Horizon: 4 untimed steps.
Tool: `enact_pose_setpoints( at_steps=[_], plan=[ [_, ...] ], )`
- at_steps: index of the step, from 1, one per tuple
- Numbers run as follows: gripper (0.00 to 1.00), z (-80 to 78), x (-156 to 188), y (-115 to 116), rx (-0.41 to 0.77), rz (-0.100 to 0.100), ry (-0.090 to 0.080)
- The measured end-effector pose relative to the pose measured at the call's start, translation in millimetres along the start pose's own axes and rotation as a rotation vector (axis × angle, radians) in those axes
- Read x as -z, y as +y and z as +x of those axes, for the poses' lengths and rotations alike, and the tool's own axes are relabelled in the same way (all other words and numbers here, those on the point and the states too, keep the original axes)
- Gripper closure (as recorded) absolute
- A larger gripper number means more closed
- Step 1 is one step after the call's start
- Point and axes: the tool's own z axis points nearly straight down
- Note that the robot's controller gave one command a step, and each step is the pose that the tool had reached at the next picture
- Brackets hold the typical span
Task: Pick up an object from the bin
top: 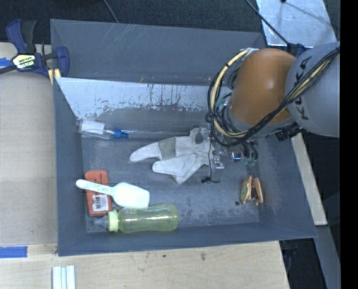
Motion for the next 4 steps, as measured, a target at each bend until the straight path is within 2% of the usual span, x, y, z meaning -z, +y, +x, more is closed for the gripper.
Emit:
enact_pose_setpoints(
  at_steps=[1, 2, 3, 4],
  plan=[
    [0.0, -0.3, 2, 0, 0.0, 0.0, -0.003],
    [0.0, -8.7, 15, -20, 0.076, -0.002, -0.004],
    [0.0, -8.9, -14, -41, 0.118, 0.004, -0.02],
    [0.0, 4.1, -49, -1, 0.043, 0.0, -0.005]
  ],
)
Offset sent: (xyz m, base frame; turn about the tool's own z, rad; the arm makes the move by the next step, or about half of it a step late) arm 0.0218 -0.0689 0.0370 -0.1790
